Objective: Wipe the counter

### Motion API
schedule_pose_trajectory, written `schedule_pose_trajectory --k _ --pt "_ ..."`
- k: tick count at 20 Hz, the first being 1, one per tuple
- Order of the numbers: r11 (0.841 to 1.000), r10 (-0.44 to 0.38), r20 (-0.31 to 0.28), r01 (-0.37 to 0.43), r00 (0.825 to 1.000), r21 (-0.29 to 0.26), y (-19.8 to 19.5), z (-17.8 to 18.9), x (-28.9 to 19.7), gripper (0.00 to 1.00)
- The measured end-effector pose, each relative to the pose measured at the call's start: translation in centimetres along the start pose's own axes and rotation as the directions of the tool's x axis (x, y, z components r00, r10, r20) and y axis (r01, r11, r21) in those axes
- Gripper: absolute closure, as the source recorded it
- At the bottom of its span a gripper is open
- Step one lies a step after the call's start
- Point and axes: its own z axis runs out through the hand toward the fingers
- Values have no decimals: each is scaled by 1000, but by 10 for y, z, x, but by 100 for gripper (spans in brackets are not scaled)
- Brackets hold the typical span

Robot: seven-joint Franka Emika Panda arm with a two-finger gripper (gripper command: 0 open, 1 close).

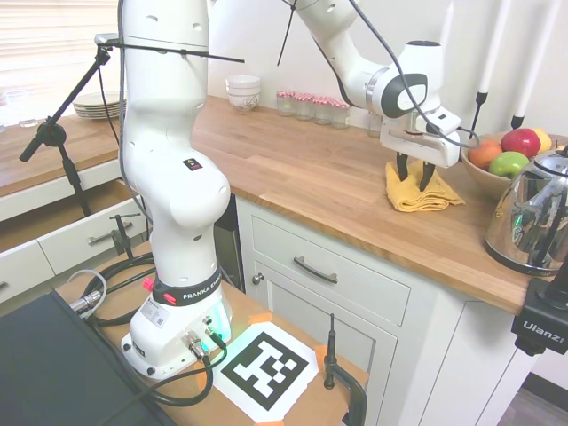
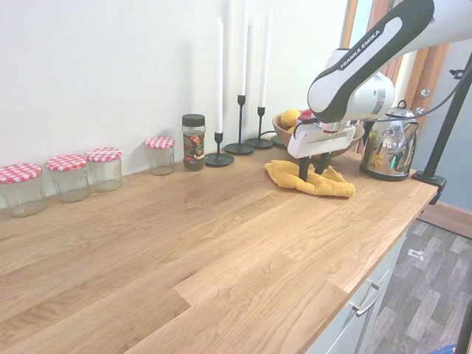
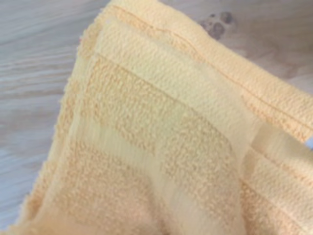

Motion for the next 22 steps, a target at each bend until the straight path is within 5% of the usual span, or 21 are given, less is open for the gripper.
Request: schedule_pose_trajectory --k 16,22 --pt "999 37 41 -38 998 38 5 -1 2 100" --pt "999 -25 39 23 999 30 -21 -2 -20 100"
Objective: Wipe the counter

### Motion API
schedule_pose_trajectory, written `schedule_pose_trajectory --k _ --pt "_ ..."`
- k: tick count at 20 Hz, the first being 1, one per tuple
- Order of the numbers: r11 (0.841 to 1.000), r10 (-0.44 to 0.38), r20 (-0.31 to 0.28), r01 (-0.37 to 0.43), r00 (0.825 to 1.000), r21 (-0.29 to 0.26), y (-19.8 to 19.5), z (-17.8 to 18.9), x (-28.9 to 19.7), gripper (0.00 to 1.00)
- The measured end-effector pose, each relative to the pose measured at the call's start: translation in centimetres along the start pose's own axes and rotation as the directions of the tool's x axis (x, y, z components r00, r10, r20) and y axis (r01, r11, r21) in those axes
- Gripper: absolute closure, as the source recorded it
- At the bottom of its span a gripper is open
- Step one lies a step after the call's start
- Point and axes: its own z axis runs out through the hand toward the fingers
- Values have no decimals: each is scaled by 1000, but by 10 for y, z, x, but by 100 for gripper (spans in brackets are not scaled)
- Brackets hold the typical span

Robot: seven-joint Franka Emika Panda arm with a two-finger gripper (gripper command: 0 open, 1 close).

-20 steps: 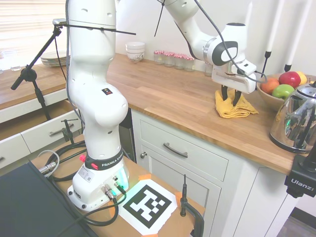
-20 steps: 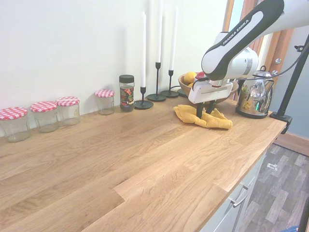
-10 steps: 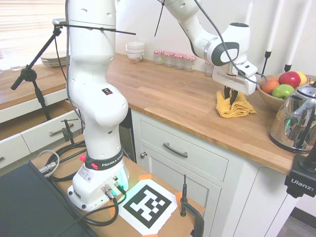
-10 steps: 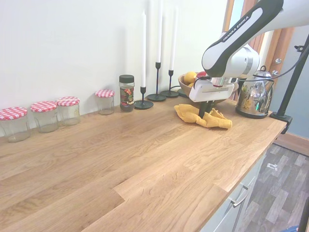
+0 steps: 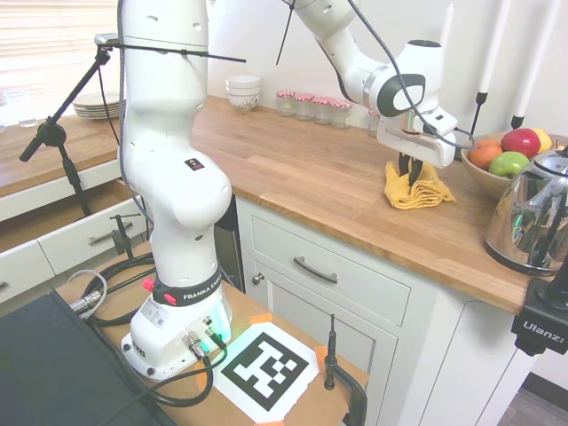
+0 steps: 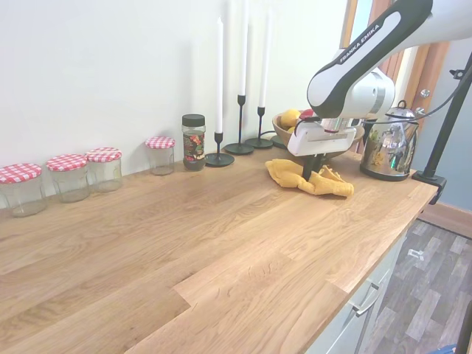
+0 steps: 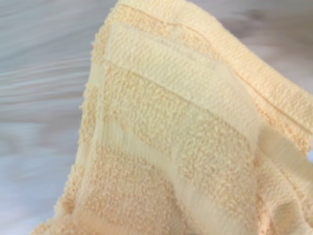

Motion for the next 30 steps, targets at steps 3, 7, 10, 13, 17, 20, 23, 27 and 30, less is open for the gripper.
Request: schedule_pose_trajectory --k 3,7,10,13,17,20,23,27,30 --pt "999 -42 0 42 999 -4 -35 0 -31 100" --pt "995 -98 -1 98 995 -9 -81 0 -82 100" --pt "990 -143 -6 143 990 -13 -111 0 -124 100" --pt "982 -187 -15 187 982 -18 -136 -1 -166 100" --pt "968 -250 -32 249 968 -29 -162 -3 -223 100" --pt "954 -300 -48 298 953 -38 -177 -5 -270 100" --pt "936 -351 -66 348 934 -49 -189 -8 -320 100" --pt "922 -386 -80 383 919 -58 -196 -10 -355 100" --pt "925 -378 -77 375 922 -59 -196 -9 -353 100"
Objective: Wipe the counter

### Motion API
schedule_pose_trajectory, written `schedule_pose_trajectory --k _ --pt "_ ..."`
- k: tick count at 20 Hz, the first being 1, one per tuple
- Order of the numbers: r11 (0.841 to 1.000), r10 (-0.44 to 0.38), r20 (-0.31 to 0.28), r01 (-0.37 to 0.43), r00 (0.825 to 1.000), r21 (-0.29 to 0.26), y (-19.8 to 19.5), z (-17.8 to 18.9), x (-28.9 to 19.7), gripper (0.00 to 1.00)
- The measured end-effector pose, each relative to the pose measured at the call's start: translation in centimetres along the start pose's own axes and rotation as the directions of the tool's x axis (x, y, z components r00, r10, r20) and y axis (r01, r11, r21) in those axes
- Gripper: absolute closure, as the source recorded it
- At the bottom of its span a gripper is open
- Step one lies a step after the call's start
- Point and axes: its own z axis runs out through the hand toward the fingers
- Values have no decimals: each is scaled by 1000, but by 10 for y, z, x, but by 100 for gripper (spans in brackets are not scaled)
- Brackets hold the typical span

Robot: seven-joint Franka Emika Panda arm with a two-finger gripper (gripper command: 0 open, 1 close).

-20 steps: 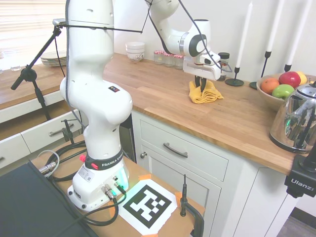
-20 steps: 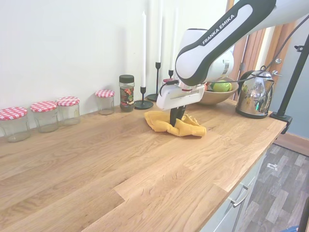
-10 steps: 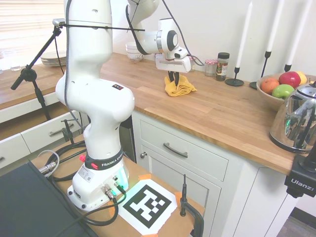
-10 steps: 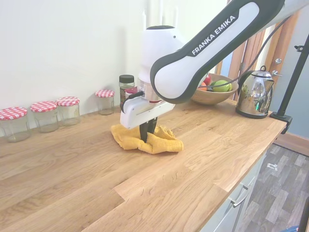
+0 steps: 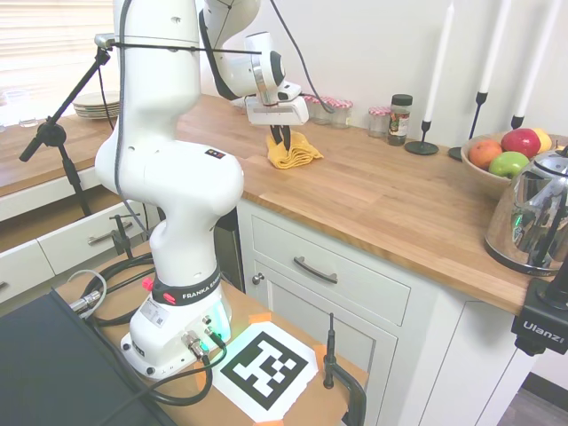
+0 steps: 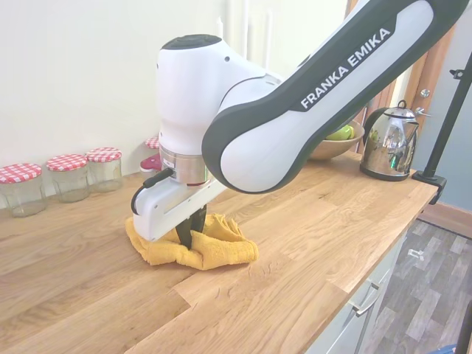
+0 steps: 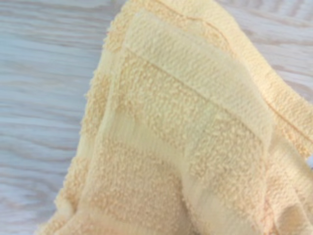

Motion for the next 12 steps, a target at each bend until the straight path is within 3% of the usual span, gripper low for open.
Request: schedule_pose_trajectory --k 5,12 --pt "998 68 16 -68 998 -1 19 7 32 100" --pt "985 174 44 -175 984 3 95 25 125 100"
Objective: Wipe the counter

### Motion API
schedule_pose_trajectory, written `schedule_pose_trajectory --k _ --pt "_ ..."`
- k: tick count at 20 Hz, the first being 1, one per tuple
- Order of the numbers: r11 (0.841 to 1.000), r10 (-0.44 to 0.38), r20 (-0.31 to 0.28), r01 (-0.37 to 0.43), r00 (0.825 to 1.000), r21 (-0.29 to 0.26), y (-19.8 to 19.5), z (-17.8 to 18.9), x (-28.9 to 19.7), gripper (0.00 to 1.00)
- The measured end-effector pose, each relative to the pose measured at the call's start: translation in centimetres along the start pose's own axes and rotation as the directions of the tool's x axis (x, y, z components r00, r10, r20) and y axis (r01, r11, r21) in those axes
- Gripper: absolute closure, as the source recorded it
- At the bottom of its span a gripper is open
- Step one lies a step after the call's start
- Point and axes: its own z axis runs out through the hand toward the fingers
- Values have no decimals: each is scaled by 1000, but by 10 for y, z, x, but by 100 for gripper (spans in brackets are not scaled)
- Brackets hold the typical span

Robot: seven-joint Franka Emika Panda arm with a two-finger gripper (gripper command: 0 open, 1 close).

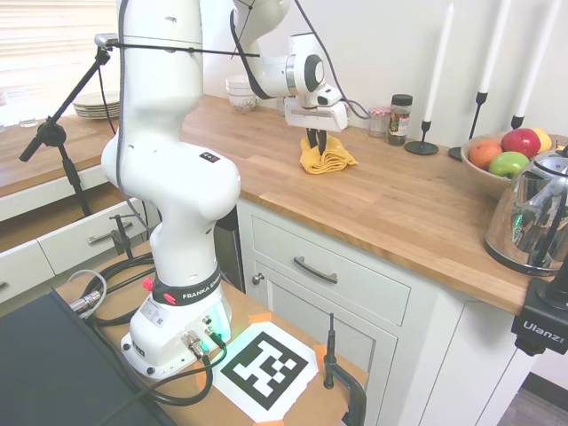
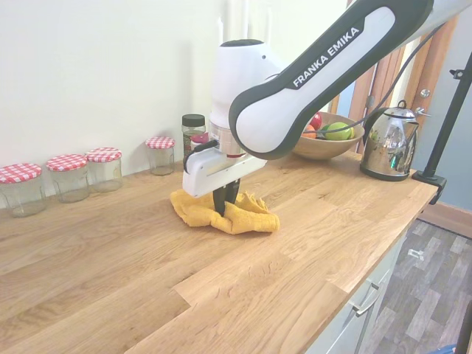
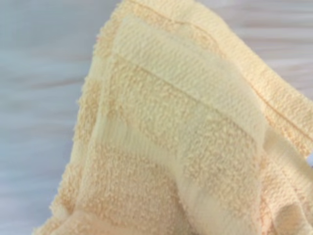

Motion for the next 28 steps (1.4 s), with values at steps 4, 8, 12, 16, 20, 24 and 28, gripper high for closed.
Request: schedule_pose_trajectory --k 4,8,12,16,20,24,28 --pt "997 71 23 -71 997 11 51 7 61 100" --pt "989 143 48 -144 989 27 110 12 114 100" --pt "979 199 61 -202 978 40 161 15 148 100" --pt "964 254 70 -258 965 55 204 17 173 100" --pt "948 307 77 -312 949 67 245 18 193 100" --pt "938 336 85 -342 938 67 260 18 200 0" --pt "938 335 85 -341 938 66 260 18 200 0"
